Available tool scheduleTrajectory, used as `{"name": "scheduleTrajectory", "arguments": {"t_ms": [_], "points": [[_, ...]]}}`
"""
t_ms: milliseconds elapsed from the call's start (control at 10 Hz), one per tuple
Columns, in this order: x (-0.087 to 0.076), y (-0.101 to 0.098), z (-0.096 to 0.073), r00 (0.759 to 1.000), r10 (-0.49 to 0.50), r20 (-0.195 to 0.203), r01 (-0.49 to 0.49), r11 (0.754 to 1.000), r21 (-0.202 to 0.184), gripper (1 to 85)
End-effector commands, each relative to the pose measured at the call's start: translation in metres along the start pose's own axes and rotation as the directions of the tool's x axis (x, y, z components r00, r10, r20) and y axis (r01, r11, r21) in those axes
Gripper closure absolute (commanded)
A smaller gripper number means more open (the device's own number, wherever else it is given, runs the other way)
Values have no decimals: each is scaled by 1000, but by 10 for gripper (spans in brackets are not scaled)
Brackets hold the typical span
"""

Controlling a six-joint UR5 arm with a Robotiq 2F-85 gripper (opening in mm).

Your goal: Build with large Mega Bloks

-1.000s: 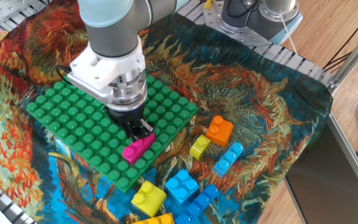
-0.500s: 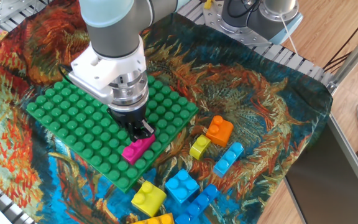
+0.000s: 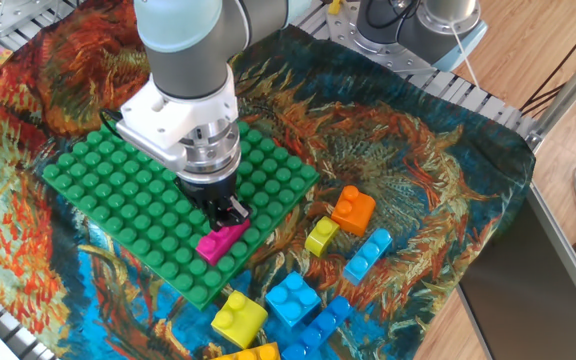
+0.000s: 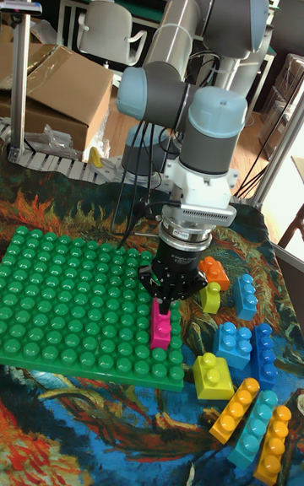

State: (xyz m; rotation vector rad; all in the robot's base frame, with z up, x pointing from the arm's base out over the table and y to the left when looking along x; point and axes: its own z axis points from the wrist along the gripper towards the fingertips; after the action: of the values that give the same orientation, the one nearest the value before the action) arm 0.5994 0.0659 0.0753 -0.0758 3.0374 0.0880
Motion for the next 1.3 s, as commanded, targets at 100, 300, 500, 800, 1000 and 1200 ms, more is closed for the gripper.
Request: {"name": "scheduleTrajectory", "arguments": {"t_ms": [100,300,500,800,1000,1200], "points": [[2,3,3,1000,2,5,-2,1000,-11,843],[2,1,0,1000,-1,2,1,1000,-14,843],[3,1,-4,1000,0,-4,0,1000,-20,843],[3,0,-5,1000,-1,-7,1,1000,-17,843],[2,-1,-12,1000,-10,-15,10,1000,-13,843],[3,7,-18,1000,-1,-18,1,999,-32,843]]}}
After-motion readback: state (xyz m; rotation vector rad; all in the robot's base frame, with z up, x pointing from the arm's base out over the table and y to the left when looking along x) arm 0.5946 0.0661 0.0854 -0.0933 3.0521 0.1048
